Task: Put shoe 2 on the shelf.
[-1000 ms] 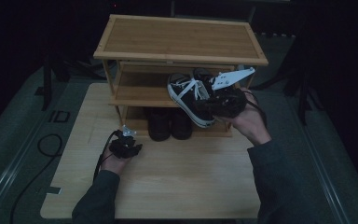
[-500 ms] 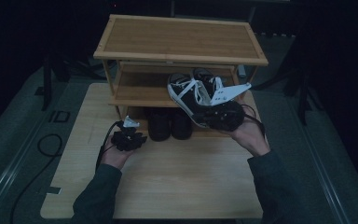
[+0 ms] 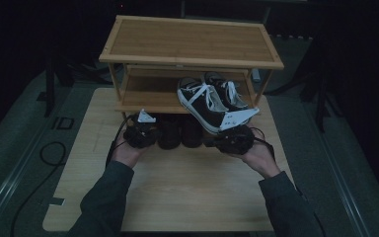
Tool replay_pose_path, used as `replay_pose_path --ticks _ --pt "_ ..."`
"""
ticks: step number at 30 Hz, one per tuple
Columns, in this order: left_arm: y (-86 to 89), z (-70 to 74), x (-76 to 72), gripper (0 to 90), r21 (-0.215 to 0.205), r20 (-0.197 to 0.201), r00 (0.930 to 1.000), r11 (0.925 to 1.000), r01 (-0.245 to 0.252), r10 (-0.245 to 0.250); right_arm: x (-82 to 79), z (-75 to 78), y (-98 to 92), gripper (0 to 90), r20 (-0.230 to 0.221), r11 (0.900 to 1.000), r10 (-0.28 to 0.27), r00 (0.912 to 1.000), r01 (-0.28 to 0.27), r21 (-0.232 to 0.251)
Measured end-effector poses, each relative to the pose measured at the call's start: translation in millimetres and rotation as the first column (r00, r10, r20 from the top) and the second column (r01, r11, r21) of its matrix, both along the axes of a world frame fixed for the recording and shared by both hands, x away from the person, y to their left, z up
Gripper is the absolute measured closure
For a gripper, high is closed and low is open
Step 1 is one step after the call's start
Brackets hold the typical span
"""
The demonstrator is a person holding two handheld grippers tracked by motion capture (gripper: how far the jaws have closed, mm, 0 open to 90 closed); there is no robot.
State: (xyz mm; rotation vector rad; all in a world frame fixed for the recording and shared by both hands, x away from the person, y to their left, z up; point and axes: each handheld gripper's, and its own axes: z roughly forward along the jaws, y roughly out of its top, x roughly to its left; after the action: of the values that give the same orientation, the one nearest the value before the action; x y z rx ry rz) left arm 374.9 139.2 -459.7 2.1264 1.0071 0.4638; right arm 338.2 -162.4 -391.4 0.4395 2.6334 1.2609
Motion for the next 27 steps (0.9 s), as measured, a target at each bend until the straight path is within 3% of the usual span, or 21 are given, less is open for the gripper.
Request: replay_pose_path --ticks 8,17,27 --pt "-2.6 19.4 2.4 82.5 -0.013 0.04 0.9992 0.9999 -0.003 0.004 -0.5 -22.9 -1.0 89.5 -0.035 1.0 0.001 0.9994 -0.001 -0.006" --pt "-18.0 35.9 10.9 90.0 -0.004 0.073 0.9973 1.0 0.004 -0.003 3.3 -52.2 -7.6 89.4 -0.084 0.999 -0.027 0.9961 0.025 -0.026" --pt "-43.4 57.3 25.9 90.0 0.016 0.115 0.9932 0.9997 0.016 -0.018 4.9 -67.4 -18.0 89.4 -0.111 0.998 -0.065 0.9917 0.062 -0.032"
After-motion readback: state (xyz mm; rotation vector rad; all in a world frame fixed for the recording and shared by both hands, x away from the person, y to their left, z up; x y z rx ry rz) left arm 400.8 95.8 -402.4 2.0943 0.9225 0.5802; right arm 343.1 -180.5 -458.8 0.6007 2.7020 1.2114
